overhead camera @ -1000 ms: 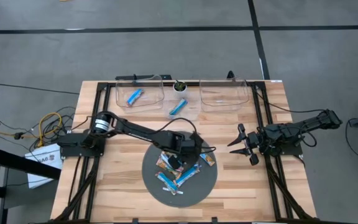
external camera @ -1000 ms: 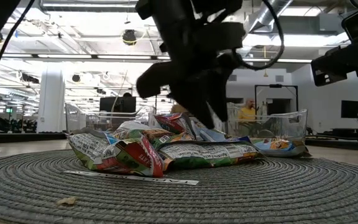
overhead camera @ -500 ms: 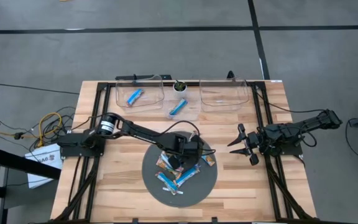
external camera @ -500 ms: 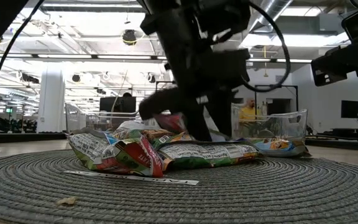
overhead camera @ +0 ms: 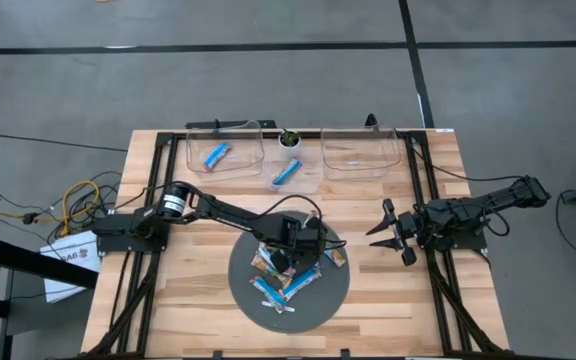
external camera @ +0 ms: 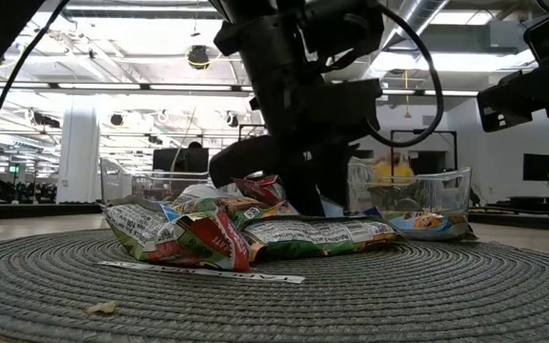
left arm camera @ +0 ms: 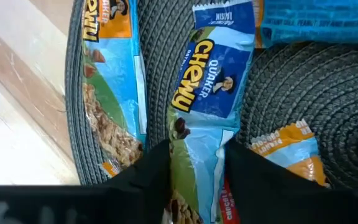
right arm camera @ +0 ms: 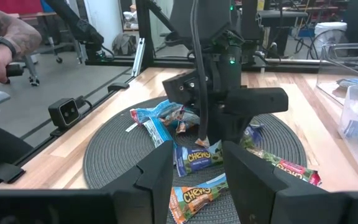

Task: Pick and place Granola Bars by type
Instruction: Put the blue granola bar into the white bin

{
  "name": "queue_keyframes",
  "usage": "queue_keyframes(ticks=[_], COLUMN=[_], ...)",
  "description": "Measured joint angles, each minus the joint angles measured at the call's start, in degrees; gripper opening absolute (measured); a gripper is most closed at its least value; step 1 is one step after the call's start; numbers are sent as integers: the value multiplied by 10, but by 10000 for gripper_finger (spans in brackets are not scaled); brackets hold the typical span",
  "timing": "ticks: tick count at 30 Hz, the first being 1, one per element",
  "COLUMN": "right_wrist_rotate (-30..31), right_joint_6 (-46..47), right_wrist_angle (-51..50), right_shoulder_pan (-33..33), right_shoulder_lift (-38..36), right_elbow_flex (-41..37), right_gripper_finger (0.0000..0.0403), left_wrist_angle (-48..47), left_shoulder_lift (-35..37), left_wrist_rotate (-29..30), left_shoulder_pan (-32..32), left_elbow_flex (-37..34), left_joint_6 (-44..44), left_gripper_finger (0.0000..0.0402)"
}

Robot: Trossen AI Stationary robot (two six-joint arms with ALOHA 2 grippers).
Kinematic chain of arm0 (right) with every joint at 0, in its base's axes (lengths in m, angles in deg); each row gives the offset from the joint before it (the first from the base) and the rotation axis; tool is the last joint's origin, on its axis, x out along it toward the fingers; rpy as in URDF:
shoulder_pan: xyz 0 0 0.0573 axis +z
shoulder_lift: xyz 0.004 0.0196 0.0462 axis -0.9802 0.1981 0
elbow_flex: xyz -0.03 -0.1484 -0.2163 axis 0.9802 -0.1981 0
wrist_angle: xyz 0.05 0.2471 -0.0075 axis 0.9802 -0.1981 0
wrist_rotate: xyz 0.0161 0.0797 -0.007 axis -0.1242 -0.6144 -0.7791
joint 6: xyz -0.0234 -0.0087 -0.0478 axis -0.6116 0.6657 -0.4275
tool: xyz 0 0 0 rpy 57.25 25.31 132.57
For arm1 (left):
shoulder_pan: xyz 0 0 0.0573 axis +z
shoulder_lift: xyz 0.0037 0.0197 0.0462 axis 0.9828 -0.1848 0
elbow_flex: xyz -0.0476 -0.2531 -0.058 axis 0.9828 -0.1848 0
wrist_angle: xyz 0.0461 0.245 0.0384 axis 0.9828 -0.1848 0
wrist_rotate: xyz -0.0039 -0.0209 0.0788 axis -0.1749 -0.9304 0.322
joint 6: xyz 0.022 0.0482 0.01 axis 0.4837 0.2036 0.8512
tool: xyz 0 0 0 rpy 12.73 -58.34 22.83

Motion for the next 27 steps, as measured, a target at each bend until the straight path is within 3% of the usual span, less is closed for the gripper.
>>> queue_keyframes(ticks=[6,10,17,27], right_wrist_rotate=[0,0,0,0], right_joint_6=[0,0,0,0], right_wrist_angle=[0,0,0,0], right_shoulder_pan=[0,0,0,0], right_shoulder_lift=[0,0,0,0], right_elbow_flex=[0,0,0,0], right_gripper_finger=[134,133,134,134], left_wrist_angle=[1,9,32,41], left_shoulder_lift=[0,0,12,76], left_wrist_rotate=[0,6,36,61], left_shoulder_pan=[-2,-3,-3,10], left_elbow_flex=[0,0,0,0], left_joint_6=[-3,-22,-90,-308], left_gripper_finger=[52,28,35,31])
